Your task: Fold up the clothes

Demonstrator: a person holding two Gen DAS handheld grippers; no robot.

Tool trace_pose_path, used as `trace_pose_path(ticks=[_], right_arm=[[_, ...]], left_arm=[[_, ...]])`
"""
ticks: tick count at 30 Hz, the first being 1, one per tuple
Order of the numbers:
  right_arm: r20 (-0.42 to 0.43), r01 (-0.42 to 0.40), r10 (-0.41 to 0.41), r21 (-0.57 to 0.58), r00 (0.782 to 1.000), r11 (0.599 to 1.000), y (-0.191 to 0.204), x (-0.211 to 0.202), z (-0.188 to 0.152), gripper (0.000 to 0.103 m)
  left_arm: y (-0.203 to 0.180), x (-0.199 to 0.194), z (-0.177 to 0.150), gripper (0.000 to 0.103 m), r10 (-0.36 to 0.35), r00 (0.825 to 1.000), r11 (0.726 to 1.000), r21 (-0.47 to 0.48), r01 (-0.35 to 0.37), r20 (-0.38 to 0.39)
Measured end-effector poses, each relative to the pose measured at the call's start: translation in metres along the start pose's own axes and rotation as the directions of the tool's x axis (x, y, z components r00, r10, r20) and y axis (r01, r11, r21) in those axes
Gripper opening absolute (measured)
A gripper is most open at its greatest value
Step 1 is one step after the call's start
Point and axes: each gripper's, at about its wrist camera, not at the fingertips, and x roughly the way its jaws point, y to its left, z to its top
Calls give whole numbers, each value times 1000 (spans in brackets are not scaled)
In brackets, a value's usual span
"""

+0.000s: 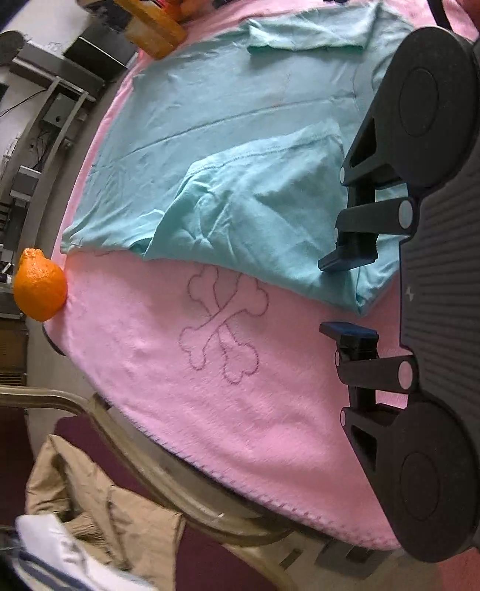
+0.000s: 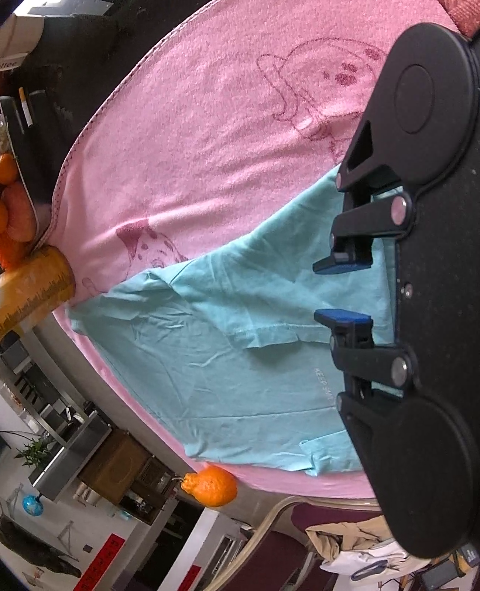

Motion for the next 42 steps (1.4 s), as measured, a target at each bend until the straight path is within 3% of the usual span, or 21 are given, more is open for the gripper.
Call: trace_pose_path(ticks=[4,9,12,15,22,25,26,27,34,36,40,42], right_arm=[[-4,0,0,-9,1000,1000,1,0,-1,21],[-3,1,-1,-20,1000,1000,3,1,-1,22],[-1,1,-1,-26,1000,1000,4,1,-1,22],[-1,15,-15,-28,1000,999,3,2,-1,22],[-16,37,-38,-43,999,998,4,5,-3,22],[-20,43,-44,-51,999,998,5,6,-3,22],[-22,47,-49,-53,999,997,5,7,-3,22],[-23,52,-53,-54,998,997,5,7,-3,22],[-32,109,-112,-82,993,991,5,12,-5,22],[-29,116,-119,-82,992,990,4,12,-5,22],[36,46,-43,-73,998,996,5,-5,-1,23],[81,13,-6,-83,997,997,9,-19,4,23]], left_arm=[[-7,-4,-1,29,55,998,997,57,-58,38],[-8,-6,0,30,71,996,994,82,-75,54],[-2,-10,1,32,40,997,998,42,-43,59],[17,-12,3,33,-58,997,993,-99,63,47],[20,-3,1,32,-87,996,985,-152,86,1],[22,1,0,25,-99,995,980,-175,95,-18],[22,3,-1,7,-104,994,978,-183,98,-24],[22,3,-1,1,-102,994,978,-184,96,-26],[6,-11,-2,4,19,999,998,-61,-16,45],[1,-15,-2,16,52,996,998,-27,-50,68],[-8,-25,-2,18,106,987,993,36,-111,124],[-10,-35,9,18,63,982,996,57,-74,180]])
